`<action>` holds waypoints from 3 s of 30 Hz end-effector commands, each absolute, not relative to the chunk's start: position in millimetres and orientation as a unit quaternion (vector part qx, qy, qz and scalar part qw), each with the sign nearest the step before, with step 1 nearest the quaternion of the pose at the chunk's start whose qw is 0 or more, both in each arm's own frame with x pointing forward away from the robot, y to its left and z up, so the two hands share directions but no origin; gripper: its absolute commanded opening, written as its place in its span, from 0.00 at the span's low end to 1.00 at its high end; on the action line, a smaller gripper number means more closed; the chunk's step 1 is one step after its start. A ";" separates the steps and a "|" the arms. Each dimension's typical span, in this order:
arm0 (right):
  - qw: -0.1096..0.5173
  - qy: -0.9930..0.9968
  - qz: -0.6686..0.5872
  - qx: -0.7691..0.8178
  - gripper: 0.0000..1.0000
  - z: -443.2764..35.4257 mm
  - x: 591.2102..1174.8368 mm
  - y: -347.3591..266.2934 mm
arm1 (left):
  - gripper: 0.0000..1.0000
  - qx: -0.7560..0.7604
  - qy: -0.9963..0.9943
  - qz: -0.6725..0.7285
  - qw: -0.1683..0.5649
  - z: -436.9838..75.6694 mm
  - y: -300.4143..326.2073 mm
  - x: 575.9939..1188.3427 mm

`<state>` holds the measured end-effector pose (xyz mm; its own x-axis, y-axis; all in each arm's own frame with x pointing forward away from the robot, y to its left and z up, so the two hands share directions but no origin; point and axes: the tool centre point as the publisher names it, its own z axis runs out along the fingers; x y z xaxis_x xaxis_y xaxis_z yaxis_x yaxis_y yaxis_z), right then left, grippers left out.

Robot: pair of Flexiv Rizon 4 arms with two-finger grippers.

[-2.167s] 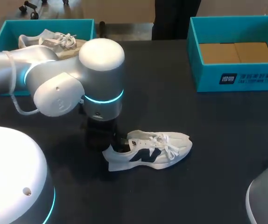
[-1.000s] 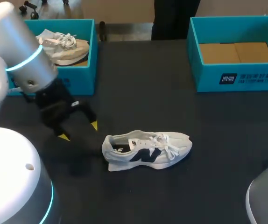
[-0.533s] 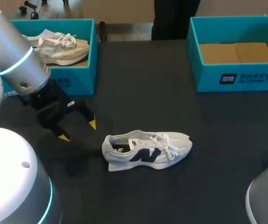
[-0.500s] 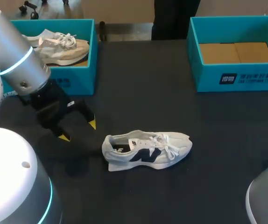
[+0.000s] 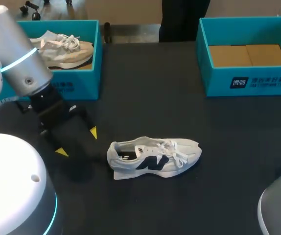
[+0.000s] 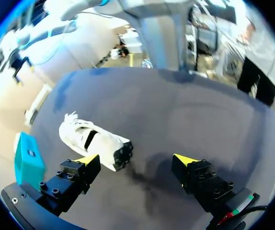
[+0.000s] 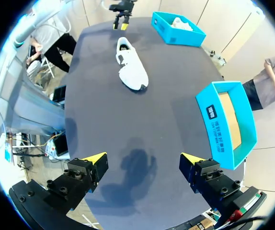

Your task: Take the shoe out of the shoebox, open the shoe tongue, remove and reinsert the insole, then place the shoe into the shoebox

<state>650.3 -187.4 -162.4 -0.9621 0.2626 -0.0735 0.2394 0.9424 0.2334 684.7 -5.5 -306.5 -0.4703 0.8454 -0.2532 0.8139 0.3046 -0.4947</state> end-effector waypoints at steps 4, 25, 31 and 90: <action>0.050 0.984 0.110 0.128 1.00 -162.6 652.4 -186.9 | 1.00 -0.391 -0.856 0.330 0.073 -316.3 -7.3 692.0; 0.050 0.984 0.110 0.128 1.00 -162.6 652.4 -186.9 | 1.00 -0.134 -0.902 0.400 0.088 -351.5 -4.4 697.7; 0.050 0.984 0.110 0.128 1.00 -162.6 652.4 -186.9 | 1.00 -0.107 -0.911 0.392 0.078 -359.8 -8.1 692.6; 0.050 0.984 0.110 0.128 1.00 -162.6 652.4 -186.9 | 1.00 0.010 -0.837 0.544 0.057 -401.5 -18.6 688.4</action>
<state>650.3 -187.4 -162.4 -0.9621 0.2627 -0.0735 0.2395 0.9424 0.2334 686.4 -18.9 -394.5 -0.9935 0.0369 0.1080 -0.0818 0.4295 -0.8993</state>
